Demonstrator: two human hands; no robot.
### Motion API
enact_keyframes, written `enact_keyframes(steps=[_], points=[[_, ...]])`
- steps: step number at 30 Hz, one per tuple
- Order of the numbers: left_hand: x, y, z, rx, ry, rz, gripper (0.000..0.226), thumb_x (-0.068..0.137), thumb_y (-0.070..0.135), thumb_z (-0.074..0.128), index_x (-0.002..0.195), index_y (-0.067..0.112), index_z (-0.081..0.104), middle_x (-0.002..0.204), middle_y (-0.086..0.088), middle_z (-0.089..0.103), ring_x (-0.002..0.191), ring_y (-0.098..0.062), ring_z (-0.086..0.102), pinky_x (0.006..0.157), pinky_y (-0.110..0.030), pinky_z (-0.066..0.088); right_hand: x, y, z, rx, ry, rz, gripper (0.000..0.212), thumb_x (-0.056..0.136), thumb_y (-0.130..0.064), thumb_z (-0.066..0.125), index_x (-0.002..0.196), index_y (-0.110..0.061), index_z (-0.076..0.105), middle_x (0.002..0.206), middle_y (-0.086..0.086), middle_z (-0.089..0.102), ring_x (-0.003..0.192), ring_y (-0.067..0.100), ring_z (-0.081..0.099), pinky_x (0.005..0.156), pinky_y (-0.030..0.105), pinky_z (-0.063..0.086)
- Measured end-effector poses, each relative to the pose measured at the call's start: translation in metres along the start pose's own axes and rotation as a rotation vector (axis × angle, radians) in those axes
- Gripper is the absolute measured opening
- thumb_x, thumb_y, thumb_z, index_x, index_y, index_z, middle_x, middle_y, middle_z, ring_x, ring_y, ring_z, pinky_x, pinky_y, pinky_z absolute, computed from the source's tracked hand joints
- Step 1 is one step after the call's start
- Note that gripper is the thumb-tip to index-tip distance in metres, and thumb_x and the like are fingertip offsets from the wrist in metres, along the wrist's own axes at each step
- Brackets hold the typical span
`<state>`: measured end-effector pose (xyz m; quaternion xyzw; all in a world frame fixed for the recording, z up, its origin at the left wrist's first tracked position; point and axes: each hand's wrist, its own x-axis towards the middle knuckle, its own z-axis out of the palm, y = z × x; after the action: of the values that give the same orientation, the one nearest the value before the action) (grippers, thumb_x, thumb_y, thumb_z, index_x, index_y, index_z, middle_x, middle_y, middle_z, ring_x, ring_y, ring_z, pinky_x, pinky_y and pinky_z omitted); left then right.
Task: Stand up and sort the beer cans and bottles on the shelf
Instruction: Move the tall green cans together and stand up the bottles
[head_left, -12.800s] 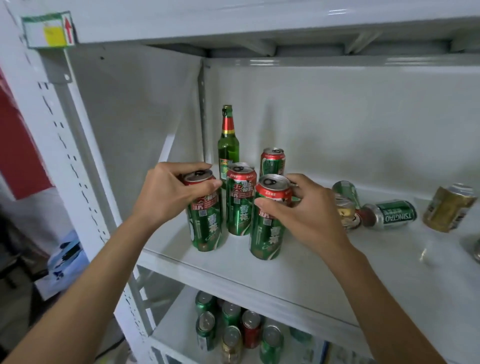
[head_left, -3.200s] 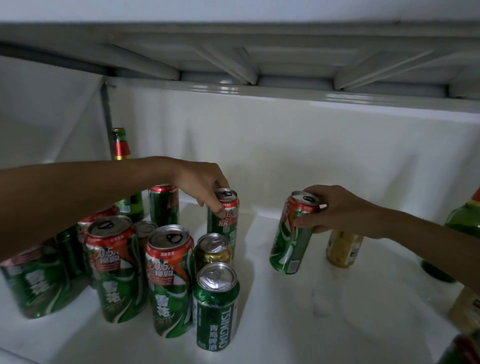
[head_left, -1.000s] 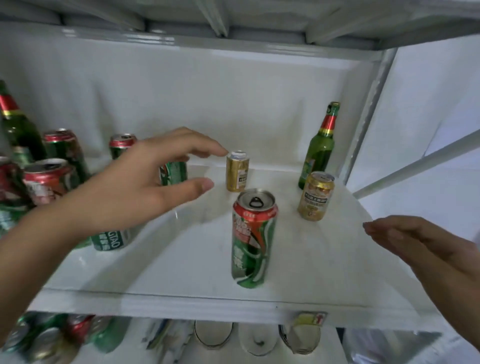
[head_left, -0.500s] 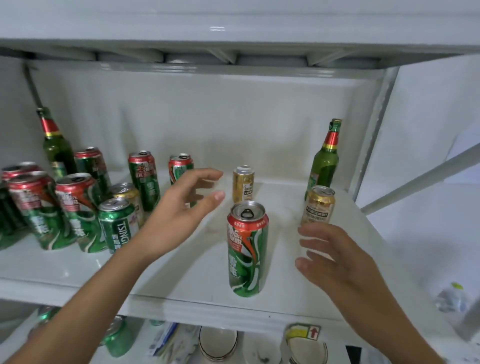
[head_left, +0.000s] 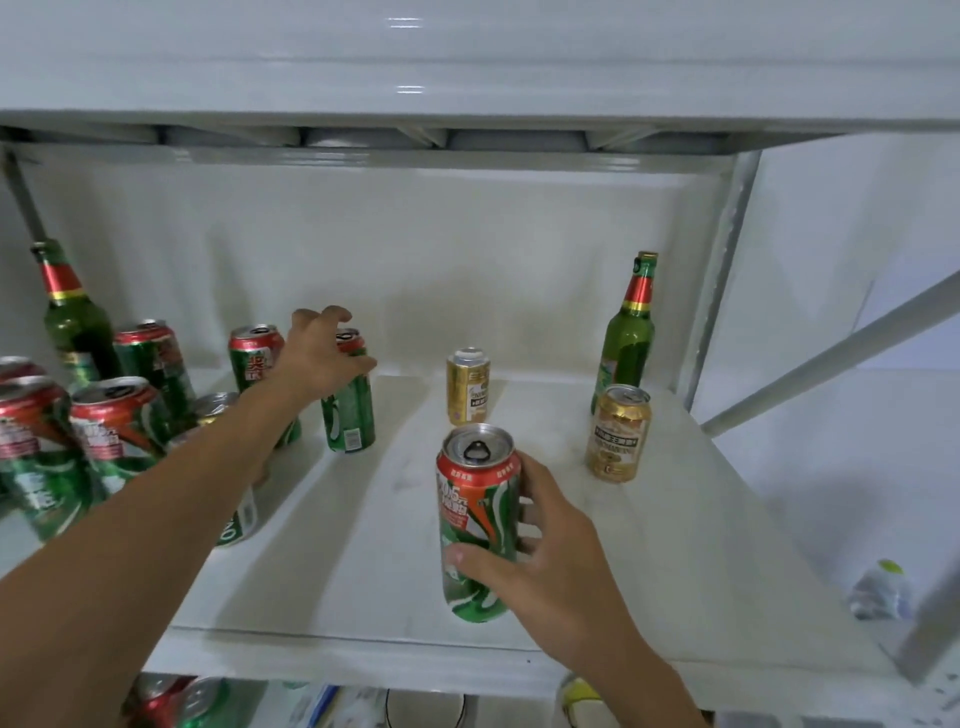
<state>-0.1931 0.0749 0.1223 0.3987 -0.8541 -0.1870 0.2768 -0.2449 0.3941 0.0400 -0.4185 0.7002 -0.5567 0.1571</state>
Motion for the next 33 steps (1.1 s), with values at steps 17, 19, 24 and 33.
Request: enact_keyframes(steps=[17, 19, 24, 33], points=[[-0.052, 0.057, 0.031, -0.235, -0.030, 0.321, 0.062, 0.068, 0.025, 0.094, 0.123, 0.026, 0.064, 0.110, 0.005, 0.073, 0.099, -0.020, 0.068, 0.093, -0.032, 0.053, 0.023, 0.041, -0.136, -0.248, 0.548, 0.052, 0.085, 0.069, -0.024, 0.093, 0.142, -0.022, 0.050, 0.118, -0.008, 0.066, 0.098, 0.011, 0.065, 0.073, 0.015, 0.048], [-0.064, 0.077, 0.044, -0.325, -0.086, 0.330, 0.061, 0.066, 0.024, 0.096, 0.119, 0.028, 0.067, 0.104, 0.010, 0.073, 0.094, -0.014, 0.068, 0.088, -0.024, 0.052, 0.032, 0.048, -0.142, -0.247, 0.567, 0.079, 0.087, 0.071, -0.022, 0.093, 0.145, -0.019, 0.048, 0.124, -0.001, 0.066, 0.101, 0.015, 0.063, 0.081, 0.023, 0.052], [-0.083, 0.118, 0.075, -0.399, -0.208, 0.407, 0.062, 0.070, 0.024, 0.094, 0.125, 0.028, 0.065, 0.103, 0.019, 0.067, 0.092, 0.000, 0.066, 0.076, -0.004, 0.048, 0.048, 0.059, -0.145, -0.236, 0.611, 0.103, 0.087, 0.074, -0.024, 0.090, 0.148, -0.017, 0.045, 0.134, 0.006, 0.065, 0.105, 0.016, 0.061, 0.092, 0.038, 0.054], [-0.087, 0.128, 0.098, -0.335, -0.207, 0.516, 0.068, 0.075, 0.032, 0.089, 0.134, 0.028, 0.057, 0.122, 0.002, 0.066, 0.107, -0.018, 0.064, 0.099, -0.042, 0.055, 0.049, 0.070, -0.143, -0.273, 0.598, 0.097, 0.084, 0.078, -0.028, 0.088, 0.149, -0.021, 0.043, 0.130, -0.001, 0.063, 0.109, 0.013, 0.058, 0.096, 0.040, 0.053]])
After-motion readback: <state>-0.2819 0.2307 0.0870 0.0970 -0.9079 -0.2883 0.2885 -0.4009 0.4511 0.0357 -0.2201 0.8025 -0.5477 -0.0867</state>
